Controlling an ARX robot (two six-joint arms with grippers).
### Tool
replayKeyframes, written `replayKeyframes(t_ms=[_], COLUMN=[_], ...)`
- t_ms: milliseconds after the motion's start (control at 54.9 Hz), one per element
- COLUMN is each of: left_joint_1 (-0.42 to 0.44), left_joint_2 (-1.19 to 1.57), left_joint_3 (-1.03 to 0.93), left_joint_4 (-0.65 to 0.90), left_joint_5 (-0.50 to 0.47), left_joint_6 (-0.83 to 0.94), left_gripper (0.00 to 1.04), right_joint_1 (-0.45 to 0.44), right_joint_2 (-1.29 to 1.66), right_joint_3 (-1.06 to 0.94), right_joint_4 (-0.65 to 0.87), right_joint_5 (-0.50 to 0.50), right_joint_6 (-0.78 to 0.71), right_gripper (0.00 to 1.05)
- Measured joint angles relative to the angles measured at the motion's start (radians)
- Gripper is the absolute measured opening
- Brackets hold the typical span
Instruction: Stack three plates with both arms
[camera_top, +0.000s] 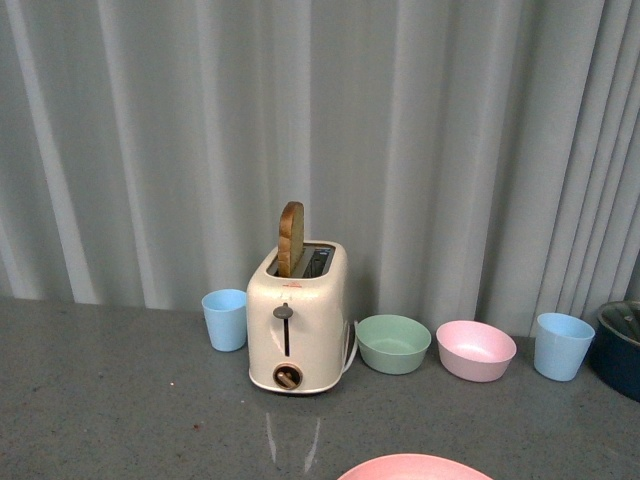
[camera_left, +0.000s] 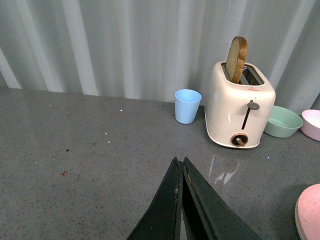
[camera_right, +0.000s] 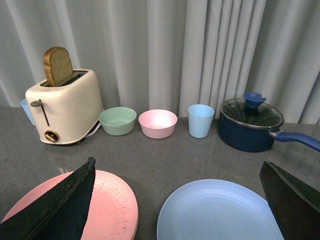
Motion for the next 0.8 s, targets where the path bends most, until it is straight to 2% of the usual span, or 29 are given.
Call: replayKeyframes(t_ms=[182,291,801], left_joint_1=[0.0,0.0,0.0], left_joint_2=[-0.111,-0.13,-0.447], left_joint_3=[-0.038,-0.07,-0.071], left_joint_4=[-0.072,-0.045,-0.337], left_joint_5=[0.0,0.0,0.0], left_joint_6=[0.0,0.0,0.0], left_gripper=[0.04,0.04,0.04], right_joint_1=[0.0,0.0,0.0], right_joint_2=[0.0,0.0,0.0], right_joint_3=[0.0,0.0,0.0], right_joint_4=[0.0,0.0,0.0], right_joint_5=[0.0,0.0,0.0], right_joint_6=[0.0,0.0,0.0], right_gripper=[0.97,0.97,0.97])
